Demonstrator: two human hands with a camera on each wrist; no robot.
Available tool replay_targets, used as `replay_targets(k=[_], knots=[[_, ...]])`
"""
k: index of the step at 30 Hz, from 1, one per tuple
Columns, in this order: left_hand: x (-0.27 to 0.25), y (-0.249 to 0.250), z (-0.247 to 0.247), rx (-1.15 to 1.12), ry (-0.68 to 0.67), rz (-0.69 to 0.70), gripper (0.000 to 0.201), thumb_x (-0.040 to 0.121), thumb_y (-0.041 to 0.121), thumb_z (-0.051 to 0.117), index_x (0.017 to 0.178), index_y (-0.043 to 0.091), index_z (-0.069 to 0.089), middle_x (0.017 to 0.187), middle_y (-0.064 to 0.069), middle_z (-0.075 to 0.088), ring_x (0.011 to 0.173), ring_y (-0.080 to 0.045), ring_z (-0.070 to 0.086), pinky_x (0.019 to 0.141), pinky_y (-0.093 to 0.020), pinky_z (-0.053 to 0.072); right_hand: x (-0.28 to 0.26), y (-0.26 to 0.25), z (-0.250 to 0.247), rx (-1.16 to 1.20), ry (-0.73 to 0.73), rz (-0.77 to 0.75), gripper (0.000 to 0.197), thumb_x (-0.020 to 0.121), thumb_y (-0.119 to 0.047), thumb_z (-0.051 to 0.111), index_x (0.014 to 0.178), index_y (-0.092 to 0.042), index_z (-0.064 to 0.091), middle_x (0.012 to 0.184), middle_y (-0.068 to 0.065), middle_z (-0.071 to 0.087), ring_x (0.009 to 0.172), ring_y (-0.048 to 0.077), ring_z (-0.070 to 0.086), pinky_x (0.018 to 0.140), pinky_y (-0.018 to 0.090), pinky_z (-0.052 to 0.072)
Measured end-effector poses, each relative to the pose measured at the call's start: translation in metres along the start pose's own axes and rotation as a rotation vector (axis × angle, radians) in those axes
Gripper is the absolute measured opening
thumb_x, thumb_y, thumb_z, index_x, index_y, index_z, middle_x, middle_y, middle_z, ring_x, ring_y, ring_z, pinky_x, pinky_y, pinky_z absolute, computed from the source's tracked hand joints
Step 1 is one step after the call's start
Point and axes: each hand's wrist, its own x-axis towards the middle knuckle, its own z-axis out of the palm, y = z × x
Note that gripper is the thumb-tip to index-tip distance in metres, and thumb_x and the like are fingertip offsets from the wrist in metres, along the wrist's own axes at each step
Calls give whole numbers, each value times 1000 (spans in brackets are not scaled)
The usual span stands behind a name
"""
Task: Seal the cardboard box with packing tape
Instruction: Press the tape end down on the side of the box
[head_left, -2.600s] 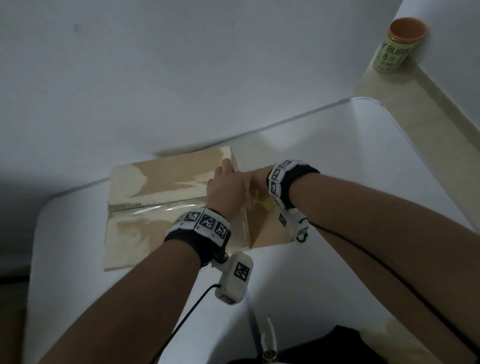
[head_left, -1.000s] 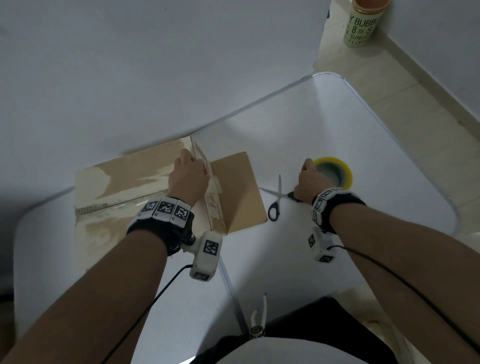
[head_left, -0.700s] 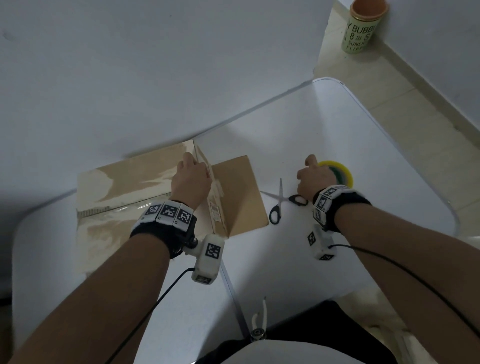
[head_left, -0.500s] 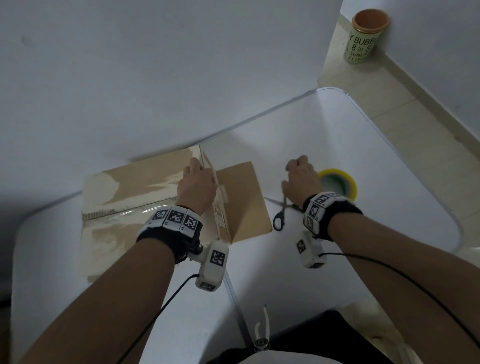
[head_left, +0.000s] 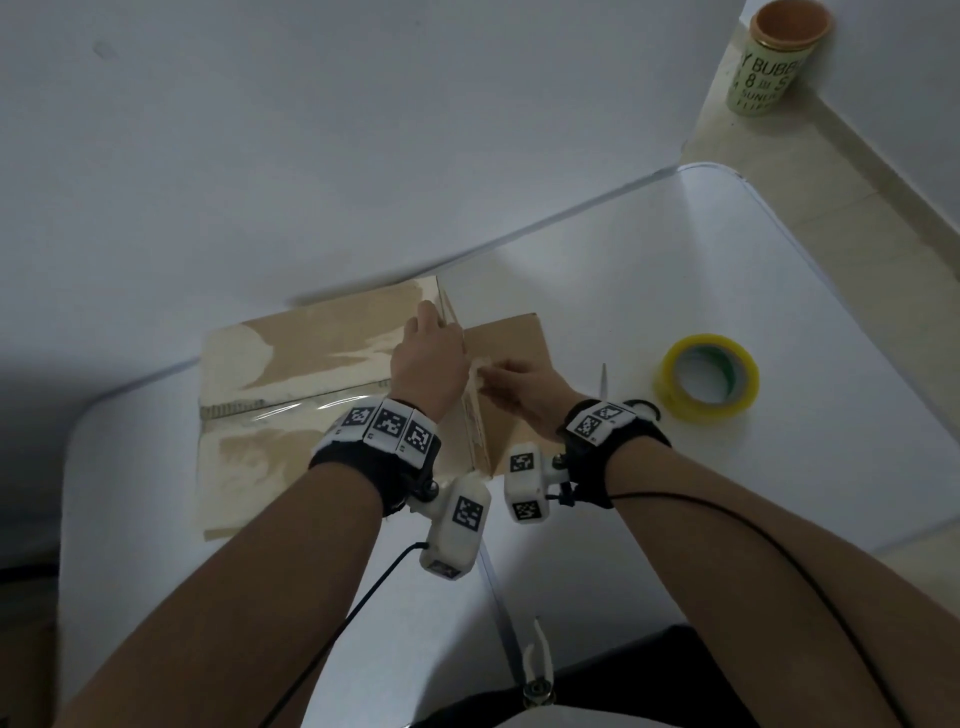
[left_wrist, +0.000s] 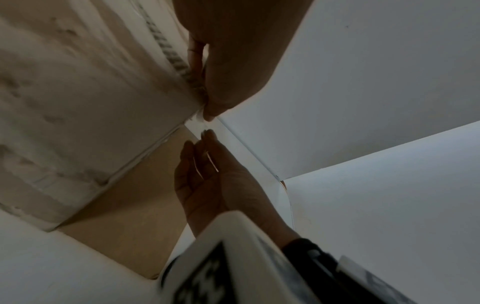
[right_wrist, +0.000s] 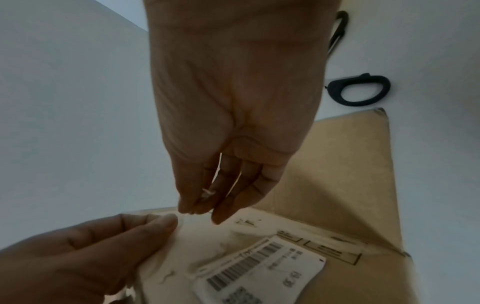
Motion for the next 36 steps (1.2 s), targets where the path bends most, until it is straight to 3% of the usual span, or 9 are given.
replay_targets(k=[7, 11, 17, 19, 22, 28, 31, 33, 36], knots=[[-2, -21, -12, -311, -23, 49, 33, 92, 25, 59, 124, 22, 57, 123, -4, 36, 86, -12, 49, 82, -25, 46, 9, 6, -2, -53, 1, 21, 17, 97, -17, 50, 84, -15, 60, 79, 2, 61, 75, 11, 59, 72, 21, 46], [-9, -33, -10, -413, 1, 109, 30, 91, 23, 62, 121, 17, 62, 122, -7, 38, 93, -11, 46, 87, -24, 44, 12, 11, 2, -62, 9, 64, 27, 100, -22, 42, 81, -17, 61, 82, 1, 60, 81, 13, 59, 76, 25, 46], [-9, -35, -3, -433, 25, 116, 31, 89, 23, 66, 119, 17, 62, 119, -4, 37, 94, -11, 47, 86, -18, 39, 18, 15, 1, 1, 6, 91, 54, 82, -68, 49, 92, -17, 64, 88, 0, 66, 81, 14, 64, 78, 28, 49], [-9, -35, -2, -435, 34, 122, 31, 88, 23, 66, 119, 16, 62, 119, -4, 37, 95, -12, 49, 87, -19, 40, 20, 17, -3, -43, -40, 72, 38, 86, -50, 60, 102, -15, 61, 98, 2, 63, 86, 14, 62, 83, 28, 47], [-10, -35, -1, -430, 47, 131, 30, 88, 22, 66, 118, 16, 62, 118, -4, 37, 94, -12, 49, 87, -20, 41, 20, 20, -7, -91, -40, 42, 10, 91, -26, 61, 92, -17, 63, 92, 2, 63, 85, 13, 60, 81, 24, 47], [-13, -35, 4, -450, 92, 149, 27, 89, 20, 65, 115, 14, 63, 113, 3, 34, 96, -10, 49, 92, -20, 40, 21, 22, -1, -168, -8, -20, 13, 93, -18, 58, 81, -17, 62, 77, -1, 61, 72, 8, 60, 71, 19, 47], [-16, -36, 9, -504, 113, 137, 25, 89, 19, 65, 114, 17, 63, 113, 4, 33, 95, -7, 47, 89, -10, 37, 25, 24, 5, -219, 54, -81, 6, 92, -14, 60, 94, -13, 54, 76, -1, 59, 68, 8, 60, 62, 15, 49], [-19, -36, 12, -561, 123, 111, 24, 90, 19, 64, 113, 19, 63, 112, 2, 34, 96, -8, 45, 89, -7, 35, 33, 30, 9, -307, 86, -96, 13, 92, -16, 59, 99, -13, 49, 79, 0, 57, 71, 14, 59, 67, 23, 53], [-19, -35, 14, -618, 116, 72, 22, 90, 20, 64, 112, 21, 64, 110, 1, 35, 96, -9, 44, 94, -17, 38, 37, 46, 8, -715, 20, -85, 14, 88, -22, 57, 79, -25, 47, 77, 1, 54, 78, 26, 57, 85, 45, 51]])
